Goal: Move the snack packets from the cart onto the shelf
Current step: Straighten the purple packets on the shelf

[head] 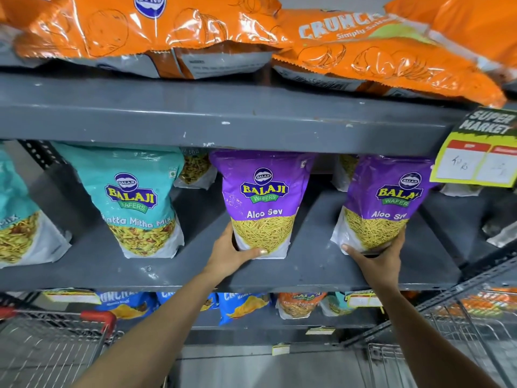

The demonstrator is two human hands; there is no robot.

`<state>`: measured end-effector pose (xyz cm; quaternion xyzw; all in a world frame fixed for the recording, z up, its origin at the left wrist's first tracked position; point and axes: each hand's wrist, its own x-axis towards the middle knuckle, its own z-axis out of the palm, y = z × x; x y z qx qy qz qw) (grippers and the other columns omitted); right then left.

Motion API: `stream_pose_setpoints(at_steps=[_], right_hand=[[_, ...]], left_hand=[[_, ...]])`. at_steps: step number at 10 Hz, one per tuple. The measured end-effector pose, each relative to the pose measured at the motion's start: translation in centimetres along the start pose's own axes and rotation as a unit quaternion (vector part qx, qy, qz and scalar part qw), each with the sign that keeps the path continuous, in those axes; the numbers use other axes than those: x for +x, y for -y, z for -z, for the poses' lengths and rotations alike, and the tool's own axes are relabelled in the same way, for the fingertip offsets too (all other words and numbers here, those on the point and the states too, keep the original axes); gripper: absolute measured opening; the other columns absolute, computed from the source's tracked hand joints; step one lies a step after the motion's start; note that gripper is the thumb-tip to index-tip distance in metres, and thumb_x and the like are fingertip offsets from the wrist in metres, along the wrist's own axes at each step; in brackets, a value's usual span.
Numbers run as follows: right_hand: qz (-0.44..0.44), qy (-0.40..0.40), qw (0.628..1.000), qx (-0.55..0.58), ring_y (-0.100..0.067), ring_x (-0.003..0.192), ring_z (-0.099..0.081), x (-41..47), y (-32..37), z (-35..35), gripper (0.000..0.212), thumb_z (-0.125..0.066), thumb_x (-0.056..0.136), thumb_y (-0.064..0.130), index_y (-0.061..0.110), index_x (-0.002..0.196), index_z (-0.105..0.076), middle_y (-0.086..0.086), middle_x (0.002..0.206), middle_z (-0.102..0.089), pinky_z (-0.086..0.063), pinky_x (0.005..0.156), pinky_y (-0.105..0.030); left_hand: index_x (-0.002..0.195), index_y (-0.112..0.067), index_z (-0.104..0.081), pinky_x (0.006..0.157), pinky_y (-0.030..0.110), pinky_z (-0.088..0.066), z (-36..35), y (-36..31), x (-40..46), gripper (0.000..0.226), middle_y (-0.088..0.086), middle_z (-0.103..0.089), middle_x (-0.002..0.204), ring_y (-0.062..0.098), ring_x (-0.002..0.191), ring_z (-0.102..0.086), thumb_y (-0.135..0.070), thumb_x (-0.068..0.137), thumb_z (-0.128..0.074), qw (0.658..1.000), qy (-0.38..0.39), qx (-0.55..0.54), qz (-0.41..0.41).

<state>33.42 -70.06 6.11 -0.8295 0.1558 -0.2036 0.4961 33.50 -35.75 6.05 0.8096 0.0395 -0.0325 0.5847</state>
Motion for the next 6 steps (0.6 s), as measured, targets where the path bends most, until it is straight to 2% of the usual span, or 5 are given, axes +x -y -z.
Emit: stream_pose_setpoints(at_steps=[1,2,4,6], right_hand=[[0.003,0.002,1.0,0.003,-0.031,0.13,-0.052,0.1,-0.2,0.0,0.135,-0.094,0.047,0.043,0.045,0.15,-0.007,0.0,0.149,-0.046,-0.043,0.105,-0.041],[0.003,0.0,1.0,0.002,-0.03,0.131,-0.051,0.2,-0.3,-0.1,0.134,-0.096,0.049,0.038,0.043,0.151,-0.008,0.0,0.149,-0.045,-0.04,0.102,-0.035],[0.002,-0.002,1.0,-0.01,-0.03,0.135,-0.047,0.2,-0.1,0.0,0.136,-0.093,0.047,0.044,0.041,0.152,-0.005,0.0,0.152,-0.041,-0.041,0.109,-0.046],[-0.013,0.01,1.0,-0.015,-0.029,0.14,-0.04,0.2,0.2,0.6,0.142,-0.095,0.047,0.044,0.039,0.153,0.0,0.002,0.158,-0.033,-0.037,0.113,-0.05]], left_hand=[[0.121,-0.046,-0.048,0.085,0.016,-0.048,-0.2,0.1,0.0,0.081,-0.03,-0.063,0.114,-0.017,0.101,-0.058,-0.054,0.051,-0.088,1.0,0.004,-0.016,-0.002],[0.128,-0.039,-0.047,0.093,0.028,-0.05,-0.3,0.2,0.0,0.086,-0.023,-0.064,0.12,-0.005,0.108,-0.059,-0.049,0.054,-0.09,0.999,0.005,-0.033,0.01],[0.136,-0.037,-0.037,0.099,0.034,-0.049,-0.5,0.0,-0.6,0.101,-0.019,-0.059,0.127,0.006,0.117,-0.058,-0.051,0.052,-0.09,0.999,-0.002,-0.039,0.022],[0.151,-0.031,-0.017,0.111,0.034,-0.04,-0.2,0.6,-2.6,0.13,-0.014,-0.045,0.148,0.006,0.134,-0.045,-0.06,0.046,-0.089,0.999,-0.013,-0.036,0.015]])
